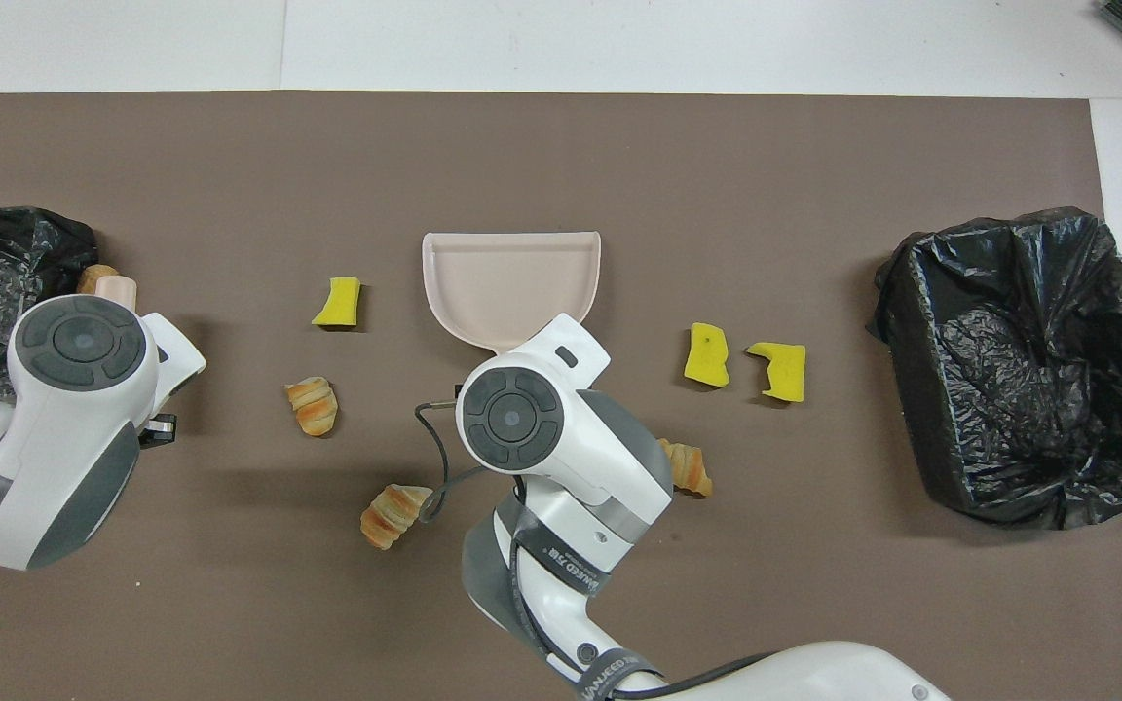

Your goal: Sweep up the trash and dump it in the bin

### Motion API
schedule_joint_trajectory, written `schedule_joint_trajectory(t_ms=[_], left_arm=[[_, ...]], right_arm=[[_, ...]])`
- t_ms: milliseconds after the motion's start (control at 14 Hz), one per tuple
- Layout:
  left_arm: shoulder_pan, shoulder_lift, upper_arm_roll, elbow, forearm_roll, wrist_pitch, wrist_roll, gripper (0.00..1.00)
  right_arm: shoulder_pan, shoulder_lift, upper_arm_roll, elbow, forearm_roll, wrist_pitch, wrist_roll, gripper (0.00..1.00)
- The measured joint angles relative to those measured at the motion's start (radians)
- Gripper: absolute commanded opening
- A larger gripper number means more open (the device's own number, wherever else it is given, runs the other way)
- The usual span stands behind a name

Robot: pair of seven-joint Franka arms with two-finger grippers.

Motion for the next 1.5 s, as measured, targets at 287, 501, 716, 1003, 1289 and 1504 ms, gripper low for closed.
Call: schedule_joint_trajectory(t_ms=[287,501,716,1003,1289,1504], left_arm=[[0.042,0.087,-0.002,0.048,0.069,0.043,0.009,0.00],[0.076,0.125,-0.002,0.050,0.114,0.099,0.009,0.00],[0.104,0.150,-0.002,0.059,0.122,0.134,0.012,0.00],[0.127,0.159,-0.003,0.062,0.123,0.141,0.016,0.00],[0.129,0.162,-0.009,0.057,0.065,0.134,0.035,0.00],[0.106,0.163,-0.029,0.059,-0.079,0.112,0.042,0.00]], right_arm=[[-0.002,0.002,-0.001,0.000,-0.003,0.000,-0.033,0.00],[-0.002,0.002,-0.001,0.001,-0.007,-0.002,-0.060,0.00],[-0.007,0.000,-0.002,0.003,-0.008,-0.005,-0.140,0.00],[-0.098,-0.056,-0.005,0.015,-0.007,-0.097,-0.410,0.00],[-0.206,-0.113,-0.006,0.015,-0.007,-0.189,-0.790,0.00],[-0.262,-0.119,-0.006,0.014,0.029,-0.237,-1.074,0.00]])
